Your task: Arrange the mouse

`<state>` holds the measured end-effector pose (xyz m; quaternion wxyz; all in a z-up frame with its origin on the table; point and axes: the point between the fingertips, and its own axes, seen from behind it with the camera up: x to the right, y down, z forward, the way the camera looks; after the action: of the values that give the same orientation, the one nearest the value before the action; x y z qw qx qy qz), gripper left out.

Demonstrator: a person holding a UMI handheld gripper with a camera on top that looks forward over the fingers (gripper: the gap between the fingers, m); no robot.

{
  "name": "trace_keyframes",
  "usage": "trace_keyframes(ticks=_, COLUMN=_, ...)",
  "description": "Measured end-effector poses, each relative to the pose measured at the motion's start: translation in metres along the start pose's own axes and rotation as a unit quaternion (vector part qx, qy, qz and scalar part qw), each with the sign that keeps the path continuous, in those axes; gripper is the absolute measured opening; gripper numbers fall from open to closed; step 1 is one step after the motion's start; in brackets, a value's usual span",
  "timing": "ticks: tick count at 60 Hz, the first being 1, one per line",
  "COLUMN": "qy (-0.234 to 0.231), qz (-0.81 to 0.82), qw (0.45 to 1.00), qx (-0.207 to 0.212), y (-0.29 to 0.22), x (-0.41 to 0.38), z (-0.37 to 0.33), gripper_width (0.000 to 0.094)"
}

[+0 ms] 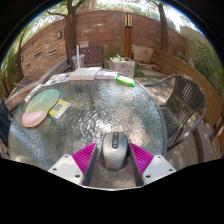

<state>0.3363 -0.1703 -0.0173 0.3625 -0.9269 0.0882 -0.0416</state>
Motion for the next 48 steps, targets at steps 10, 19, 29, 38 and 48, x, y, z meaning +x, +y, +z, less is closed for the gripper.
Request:
trace_keyframes(ticks=10, qy=0.003, qz=-0.004, qw=1.0, qx=0.005, y=-0.002, x=0.0, z=0.002, gripper_width=0.0447)
trace_keyframes(ticks=19, qy=0.026, qz=-0.004, qw=1.0, qx=0.006, y=-0.004, x=0.006, z=-0.001, gripper_width=0.0366)
trace_keyframes(ticks=29, qy=0.075, qz=0.016, qw=0.996, qx=0.052, y=-0.065, x=0.017, z=-0.028, gripper_width=0.0367)
trace_keyframes(ticks=38, qy=0.068, qz=0.025, qw=0.984, qx=0.163, y=-0.196, x=-0.033, z=-0.068, gripper_width=0.0366)
trace_keyframes(ticks=48, qy=-0.011, qz=-0.001, qw=0.972, qx=0.234, y=-0.297, x=-0.161, z=-0.078, gripper_width=0.0366)
